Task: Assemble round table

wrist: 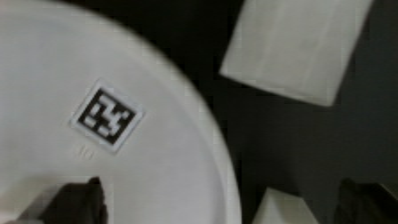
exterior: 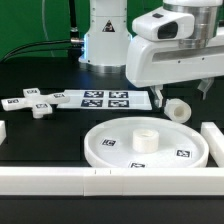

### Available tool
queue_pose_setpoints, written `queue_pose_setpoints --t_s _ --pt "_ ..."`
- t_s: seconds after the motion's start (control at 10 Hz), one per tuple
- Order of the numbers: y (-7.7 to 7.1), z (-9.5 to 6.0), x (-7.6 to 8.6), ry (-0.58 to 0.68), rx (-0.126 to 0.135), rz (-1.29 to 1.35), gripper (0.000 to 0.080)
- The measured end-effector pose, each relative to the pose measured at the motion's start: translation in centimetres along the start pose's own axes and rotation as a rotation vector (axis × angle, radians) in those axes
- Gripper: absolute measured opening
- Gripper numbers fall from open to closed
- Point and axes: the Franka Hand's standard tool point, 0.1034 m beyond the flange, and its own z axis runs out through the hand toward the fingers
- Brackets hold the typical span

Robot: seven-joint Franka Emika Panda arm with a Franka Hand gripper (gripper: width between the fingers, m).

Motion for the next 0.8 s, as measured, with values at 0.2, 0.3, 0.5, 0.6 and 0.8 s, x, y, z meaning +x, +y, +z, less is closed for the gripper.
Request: queue_pose_setpoints --t_s 0.2,0.3,0.5,0.6,0.8 --pt "-0.3 0.4 -0.4 -0.016 0.008 0.035 0.0649" --pt "-0.3 0.3 -0.5 -0.027 0.008 0.035 0.0649" --pt "-0.3 0.3 -0.4 -0.024 0.008 0.035 0.0649" --pt "-0.4 0.4 -1.2 -0.094 0.010 0.051 0.0649" --pt "-0.8 0.8 -2.5 -0.322 0.017 0.231 0.0649"
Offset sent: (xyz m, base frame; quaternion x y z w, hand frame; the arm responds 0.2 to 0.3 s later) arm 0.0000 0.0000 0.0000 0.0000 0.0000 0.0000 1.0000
